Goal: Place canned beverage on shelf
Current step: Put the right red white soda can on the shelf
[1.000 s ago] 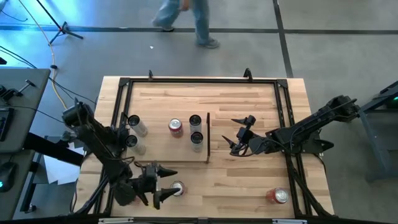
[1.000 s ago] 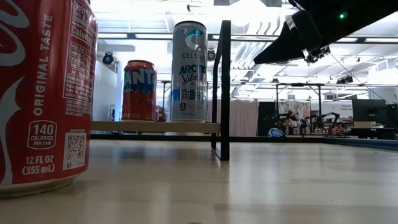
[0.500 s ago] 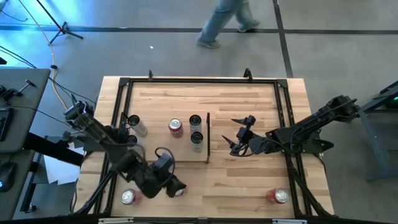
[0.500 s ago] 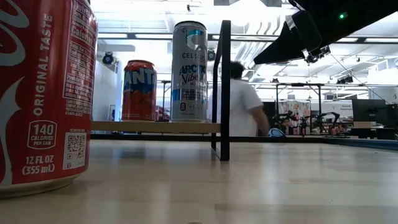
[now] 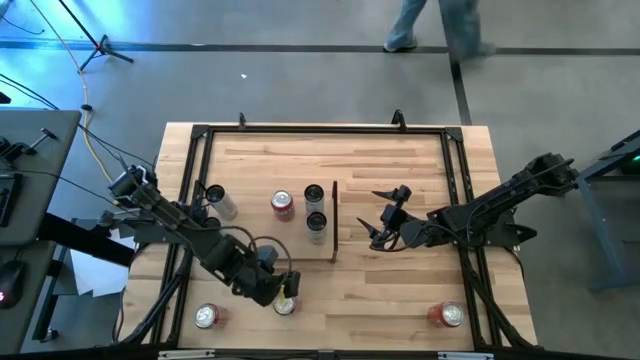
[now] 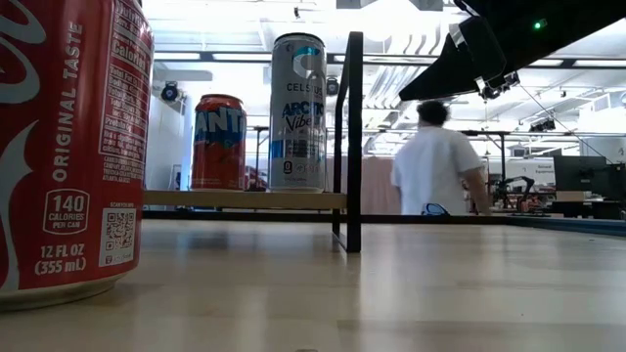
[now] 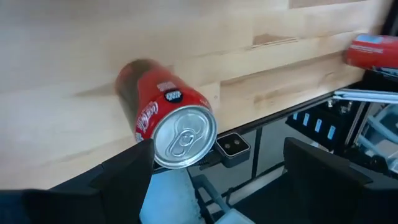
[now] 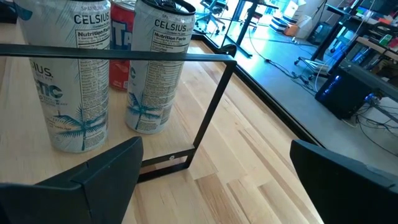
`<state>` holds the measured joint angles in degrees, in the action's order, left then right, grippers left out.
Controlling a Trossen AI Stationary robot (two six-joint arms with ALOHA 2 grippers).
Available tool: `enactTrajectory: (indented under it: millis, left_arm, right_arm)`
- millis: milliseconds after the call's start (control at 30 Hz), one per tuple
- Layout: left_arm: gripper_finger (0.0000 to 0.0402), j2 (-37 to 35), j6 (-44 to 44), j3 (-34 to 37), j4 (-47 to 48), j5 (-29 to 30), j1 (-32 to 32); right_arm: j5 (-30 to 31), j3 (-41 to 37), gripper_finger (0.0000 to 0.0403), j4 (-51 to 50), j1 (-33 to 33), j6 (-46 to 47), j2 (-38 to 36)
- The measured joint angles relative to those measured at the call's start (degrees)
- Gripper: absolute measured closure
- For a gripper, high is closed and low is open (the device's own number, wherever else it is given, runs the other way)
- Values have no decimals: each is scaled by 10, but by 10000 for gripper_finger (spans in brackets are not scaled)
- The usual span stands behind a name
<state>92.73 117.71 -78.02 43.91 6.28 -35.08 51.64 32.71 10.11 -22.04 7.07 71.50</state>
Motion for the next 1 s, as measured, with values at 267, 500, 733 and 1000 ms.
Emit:
enactTrajectory:
  millis: [267, 500, 733, 1000]
  left_arm:
    - [71, 18, 46, 0, -10, -42, 6]
    - [71, 19, 74, 0, -9, -59, 6]
    - [71, 54, 57, 0, -61, -93, 6]
    - [71, 53, 67, 0, -41, -105, 5]
  right_arm:
    - [0, 0, 9, 0, 0, 0, 0]
    - [0, 0, 9, 0, 0, 0, 0]
    - [0, 0, 9, 0, 0, 0, 0]
    - [0, 0, 9, 0, 0, 0, 0]
